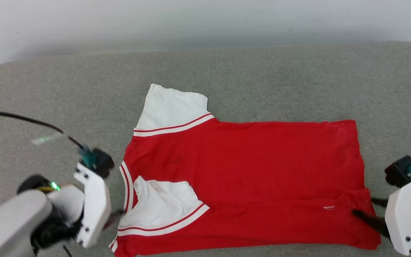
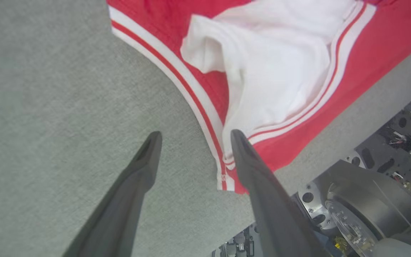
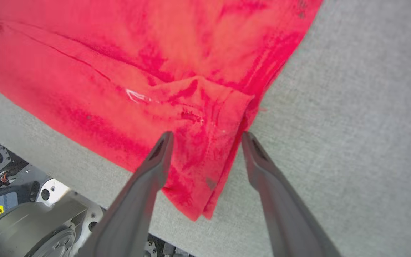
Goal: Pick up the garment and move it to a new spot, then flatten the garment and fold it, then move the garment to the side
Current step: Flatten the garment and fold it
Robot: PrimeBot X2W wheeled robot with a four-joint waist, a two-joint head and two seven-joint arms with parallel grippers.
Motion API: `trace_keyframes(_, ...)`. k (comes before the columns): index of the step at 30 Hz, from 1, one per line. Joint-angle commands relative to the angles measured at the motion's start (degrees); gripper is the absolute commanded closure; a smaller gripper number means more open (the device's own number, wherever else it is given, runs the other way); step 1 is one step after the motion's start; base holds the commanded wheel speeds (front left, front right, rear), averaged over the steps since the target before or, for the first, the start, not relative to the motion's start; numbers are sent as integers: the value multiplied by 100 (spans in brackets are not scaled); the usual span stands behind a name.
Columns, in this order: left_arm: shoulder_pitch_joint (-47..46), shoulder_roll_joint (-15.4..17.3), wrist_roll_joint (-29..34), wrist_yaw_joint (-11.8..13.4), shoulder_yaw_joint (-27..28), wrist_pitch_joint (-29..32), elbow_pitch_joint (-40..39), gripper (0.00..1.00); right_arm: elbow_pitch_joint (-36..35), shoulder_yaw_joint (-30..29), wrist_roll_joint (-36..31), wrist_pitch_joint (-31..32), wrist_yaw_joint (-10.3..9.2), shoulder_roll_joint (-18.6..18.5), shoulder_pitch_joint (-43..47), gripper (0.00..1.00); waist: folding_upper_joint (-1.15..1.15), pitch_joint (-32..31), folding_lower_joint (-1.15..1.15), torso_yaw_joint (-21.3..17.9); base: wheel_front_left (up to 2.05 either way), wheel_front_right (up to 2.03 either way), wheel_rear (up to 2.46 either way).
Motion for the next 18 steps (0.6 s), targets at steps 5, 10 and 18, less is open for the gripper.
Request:
trace_keyframes(5,-621,98,201,124,502,-473,-44,0,-254,-652,-656,-1381,-3,142,-192,0,0,-97,0,-41,0,0,0)
trace_keyframes(10,-1138,-56,405,68,712,-704,119,0,-245,-1697,-1389,-2786,-3,762,-16,0,0,45,0,-154,0,0,0)
trace_keyframes(18,-1842,-382,505,-1,890,-696,636,0,-707,-2927,-2955,-4260,-3,1829,448,0,0,445,0,-413,0,0,0)
